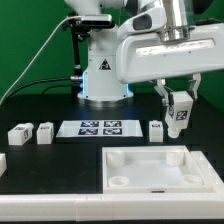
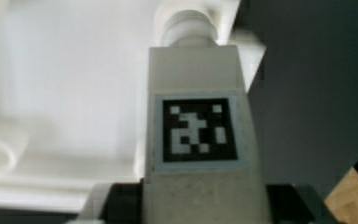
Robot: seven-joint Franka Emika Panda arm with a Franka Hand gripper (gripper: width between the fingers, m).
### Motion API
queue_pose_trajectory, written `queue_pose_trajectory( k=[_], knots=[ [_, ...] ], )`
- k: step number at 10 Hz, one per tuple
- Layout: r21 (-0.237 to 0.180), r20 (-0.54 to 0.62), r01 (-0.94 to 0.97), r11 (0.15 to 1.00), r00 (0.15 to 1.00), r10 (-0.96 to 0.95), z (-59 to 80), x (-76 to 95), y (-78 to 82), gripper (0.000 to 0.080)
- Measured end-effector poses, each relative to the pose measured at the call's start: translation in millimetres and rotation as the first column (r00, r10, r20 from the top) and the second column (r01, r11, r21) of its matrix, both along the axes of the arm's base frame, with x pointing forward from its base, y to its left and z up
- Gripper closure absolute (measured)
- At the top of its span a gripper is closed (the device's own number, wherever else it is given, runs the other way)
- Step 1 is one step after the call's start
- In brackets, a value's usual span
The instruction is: Assemble one leg
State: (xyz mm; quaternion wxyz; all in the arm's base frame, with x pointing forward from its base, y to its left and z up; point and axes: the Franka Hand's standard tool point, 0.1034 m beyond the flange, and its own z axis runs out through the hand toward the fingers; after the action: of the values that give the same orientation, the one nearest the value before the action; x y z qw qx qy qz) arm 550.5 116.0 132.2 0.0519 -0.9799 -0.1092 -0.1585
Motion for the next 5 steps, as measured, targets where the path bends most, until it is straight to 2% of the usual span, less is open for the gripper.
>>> queue_pose_trajectory(
  k=[1,3,5],
  knots=[
    [0.004,0.017,-0.001,1.0,1.0,0.001,3.8,12.8,0.5,0.0507],
    [0.0,0.052,-0.023,1.0,0.998,0.023,3.0,31.6,-5.3,0.0507],
    [-0.001,0.076,-0.021,1.0,0.997,0.021,0.3,28.4,-5.3,0.0507]
  ],
)
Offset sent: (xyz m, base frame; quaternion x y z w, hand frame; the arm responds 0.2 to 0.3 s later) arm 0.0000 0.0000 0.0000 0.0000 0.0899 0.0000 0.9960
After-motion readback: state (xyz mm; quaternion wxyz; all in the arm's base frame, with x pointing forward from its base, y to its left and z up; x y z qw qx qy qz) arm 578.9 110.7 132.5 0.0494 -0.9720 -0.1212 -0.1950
